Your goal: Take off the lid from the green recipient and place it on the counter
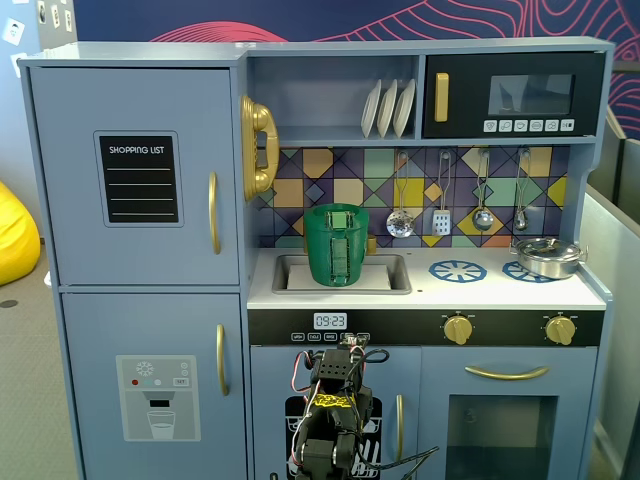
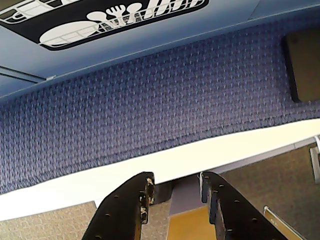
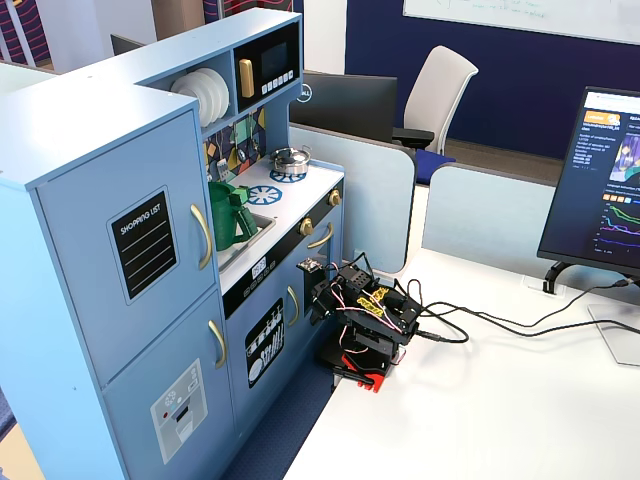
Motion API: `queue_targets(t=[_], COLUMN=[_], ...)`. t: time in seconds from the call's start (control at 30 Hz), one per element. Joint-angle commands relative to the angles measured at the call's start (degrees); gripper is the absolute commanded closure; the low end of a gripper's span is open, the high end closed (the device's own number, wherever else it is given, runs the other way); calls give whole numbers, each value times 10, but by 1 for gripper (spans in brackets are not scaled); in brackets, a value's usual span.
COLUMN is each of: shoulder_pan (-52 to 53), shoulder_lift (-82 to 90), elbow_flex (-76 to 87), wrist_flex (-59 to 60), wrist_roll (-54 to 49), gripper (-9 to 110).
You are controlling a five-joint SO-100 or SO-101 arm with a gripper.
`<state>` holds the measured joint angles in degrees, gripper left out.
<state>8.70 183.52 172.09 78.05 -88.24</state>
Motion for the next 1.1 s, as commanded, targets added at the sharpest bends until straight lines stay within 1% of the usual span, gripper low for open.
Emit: queue_targets(t=[0.0,0.13,0.4,0.57,0.67,0.73,0.83,0.93,1.07], shoulder_pan=[4,-3,24,29,4,-16,-28,-46,-91], shoulder_lift=[-13,-13,-13,-13,-13,-14,-14,-14,-14], elbow_flex=[-4,-4,-4,-4,-4,-4,-15,-59,-152], wrist_flex=[97,96,97,97,98,91,45,3,-4], wrist_roll=[26,31,20,21,3,-14,5,5,-5], gripper=[101,101,101,98,101,101,101,101,101])
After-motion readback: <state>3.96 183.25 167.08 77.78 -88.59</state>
